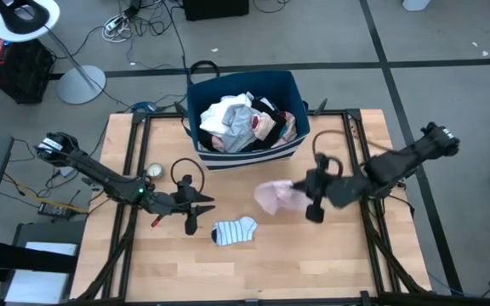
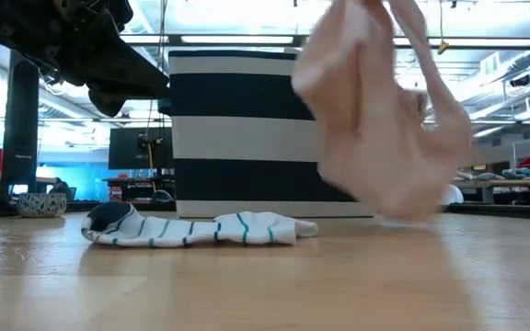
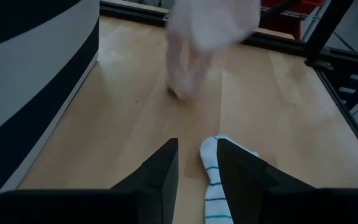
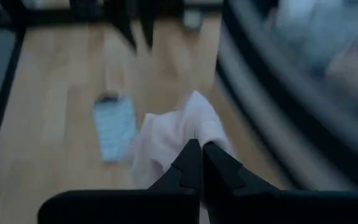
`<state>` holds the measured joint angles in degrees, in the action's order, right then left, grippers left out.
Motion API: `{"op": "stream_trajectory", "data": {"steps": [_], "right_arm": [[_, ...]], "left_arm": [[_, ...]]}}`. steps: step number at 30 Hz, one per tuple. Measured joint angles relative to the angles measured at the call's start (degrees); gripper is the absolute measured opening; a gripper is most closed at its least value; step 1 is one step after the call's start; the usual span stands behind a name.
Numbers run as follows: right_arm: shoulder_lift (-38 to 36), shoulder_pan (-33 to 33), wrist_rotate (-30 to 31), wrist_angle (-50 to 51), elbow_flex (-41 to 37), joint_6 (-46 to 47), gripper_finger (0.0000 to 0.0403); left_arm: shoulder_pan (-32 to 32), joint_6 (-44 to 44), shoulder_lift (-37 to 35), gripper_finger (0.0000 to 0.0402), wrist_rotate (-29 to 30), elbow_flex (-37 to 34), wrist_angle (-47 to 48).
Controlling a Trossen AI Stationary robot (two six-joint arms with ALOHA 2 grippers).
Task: Sort clothes
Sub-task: Put the light pink underwear into the blue laundry bin
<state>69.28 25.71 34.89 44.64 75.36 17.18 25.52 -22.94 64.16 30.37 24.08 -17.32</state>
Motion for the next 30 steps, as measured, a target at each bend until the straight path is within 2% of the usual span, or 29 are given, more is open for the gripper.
{"op": "stream_trajectory", "data": {"steps": [5,12,15,20,25,30], "right_arm": [[2.3,-6.6,0.1,-0.6,10.7,-13.7,0.0001],[7.1,-16.7,-0.1,-7.1,22.9,-29.2,0.0001],[9.2,-21.1,-2.9,-10.0,27.1,-34.1,0.0001],[12.4,-28.1,-10.6,-16.8,32.0,-38.4,0.0002],[15.9,-34.6,-18.4,-21.6,34.2,-38.4,0.0003],[19.6,-39.6,-20.6,-20.9,34.2,-36.2,0.0003]], "left_arm": [[0.0,0.0,0.0,0.0117,0.3,0.0,0.1],[0.0,-0.3,0.0,0.0117,0.5,0.0,0.5],[0.0,-0.3,0.0,0.0117,0.5,0.0,0.5],[0.0,-0.3,0.0,0.0117,0.5,0.0,1.0],[0.0,-0.3,0.0,0.0117,0.5,0.0,2.1],[0.0,-0.3,0.0,0.0117,0.5,0.0,2.5]]}}
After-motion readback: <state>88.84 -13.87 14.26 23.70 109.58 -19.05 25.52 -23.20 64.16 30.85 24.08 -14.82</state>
